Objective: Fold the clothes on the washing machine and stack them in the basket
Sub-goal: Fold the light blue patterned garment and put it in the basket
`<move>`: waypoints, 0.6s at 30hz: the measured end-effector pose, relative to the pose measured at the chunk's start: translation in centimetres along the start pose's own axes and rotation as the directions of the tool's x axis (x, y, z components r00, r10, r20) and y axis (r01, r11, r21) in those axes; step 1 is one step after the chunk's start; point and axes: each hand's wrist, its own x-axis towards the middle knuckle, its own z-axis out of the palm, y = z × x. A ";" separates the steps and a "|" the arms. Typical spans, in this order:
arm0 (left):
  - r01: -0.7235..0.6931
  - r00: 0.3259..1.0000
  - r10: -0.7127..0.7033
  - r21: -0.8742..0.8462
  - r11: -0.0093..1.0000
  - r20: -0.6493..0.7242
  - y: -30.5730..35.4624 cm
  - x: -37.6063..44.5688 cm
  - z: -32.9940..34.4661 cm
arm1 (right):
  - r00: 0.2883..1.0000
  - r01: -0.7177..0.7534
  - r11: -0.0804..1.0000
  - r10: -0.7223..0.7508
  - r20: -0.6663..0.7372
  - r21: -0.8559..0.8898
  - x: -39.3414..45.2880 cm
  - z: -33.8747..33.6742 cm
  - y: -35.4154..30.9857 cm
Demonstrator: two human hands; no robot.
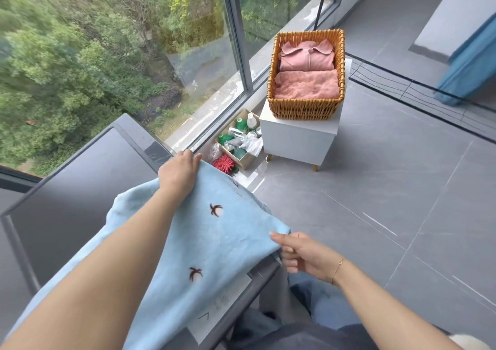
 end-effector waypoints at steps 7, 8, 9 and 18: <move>-0.210 0.969 0.203 -0.040 0.977 -0.138 4.2 -7.6 1.7 | 0.920 -0.134 0.911 0.261 -0.292 0.390 3.9 -0.6 4.0; -0.218 0.972 0.213 -0.036 0.975 -0.099 4.8 -8.6 2.3 | 0.920 -0.108 0.866 0.273 -0.281 0.489 4.6 -1.0 4.1; -0.208 0.976 0.204 -0.038 0.977 -0.076 5.0 -9.4 2.9 | 0.920 -0.087 0.823 0.283 -0.272 0.562 5.3 -1.5 4.1; -0.156 0.982 0.151 -0.031 0.987 -0.112 5.1 -9.9 3.9 | 0.953 -0.066 0.650 0.265 -0.145 0.757 9.1 -1.5 -0.1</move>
